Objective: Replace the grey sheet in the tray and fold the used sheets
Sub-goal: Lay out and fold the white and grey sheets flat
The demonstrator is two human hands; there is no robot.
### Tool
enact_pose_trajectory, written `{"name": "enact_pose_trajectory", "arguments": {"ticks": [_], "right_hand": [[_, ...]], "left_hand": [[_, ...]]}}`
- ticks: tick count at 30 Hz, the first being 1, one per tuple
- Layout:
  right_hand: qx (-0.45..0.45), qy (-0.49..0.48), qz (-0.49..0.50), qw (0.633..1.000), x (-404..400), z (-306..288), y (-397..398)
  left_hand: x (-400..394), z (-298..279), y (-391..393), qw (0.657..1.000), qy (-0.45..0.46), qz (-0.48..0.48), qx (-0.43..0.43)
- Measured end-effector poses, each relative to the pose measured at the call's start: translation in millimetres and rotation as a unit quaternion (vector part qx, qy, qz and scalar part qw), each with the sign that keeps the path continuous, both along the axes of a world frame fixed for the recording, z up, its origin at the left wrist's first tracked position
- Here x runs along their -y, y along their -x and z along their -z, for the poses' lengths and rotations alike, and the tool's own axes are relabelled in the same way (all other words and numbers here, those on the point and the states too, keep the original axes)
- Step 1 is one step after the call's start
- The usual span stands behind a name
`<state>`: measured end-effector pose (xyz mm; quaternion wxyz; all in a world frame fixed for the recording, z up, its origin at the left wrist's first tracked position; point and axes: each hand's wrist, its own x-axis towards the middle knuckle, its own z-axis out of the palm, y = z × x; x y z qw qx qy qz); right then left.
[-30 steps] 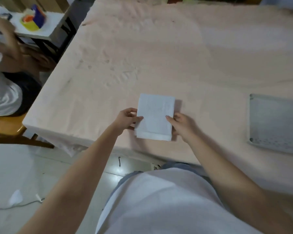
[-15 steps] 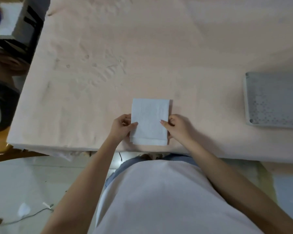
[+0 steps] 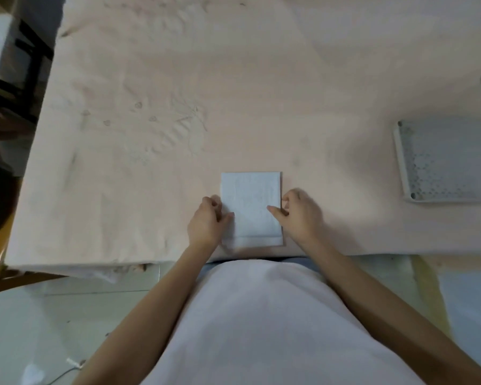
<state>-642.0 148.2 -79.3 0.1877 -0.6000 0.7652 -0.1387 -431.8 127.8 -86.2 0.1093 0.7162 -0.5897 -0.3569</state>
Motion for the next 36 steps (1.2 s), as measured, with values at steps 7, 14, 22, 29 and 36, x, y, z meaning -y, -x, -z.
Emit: {"name": "enact_pose_trajectory", "arguments": {"ticks": [7,14,22,29,36], "right_hand": [[-0.085,0.001,-0.298,0.951,-5,-1,14],[-0.126,-0.047,-0.359,0.924,0,2,16],[-0.045,0.078,-0.333,0.939,5,-13,16],[0.108,0.143,-0.177,0.968,39,-47,12],[0.228,0.027,-0.065,0.971,126,-57,21]], "left_hand": [[-6,7,-24,0.889,0.263,0.363,0.097],[-1,3,-28,0.888,0.164,0.422,0.084],[9,-19,-27,0.89,0.231,0.393,0.009],[52,-58,-18,0.957,0.078,0.21,-0.186],[136,-57,3,0.961,0.061,0.146,-0.225]]}}
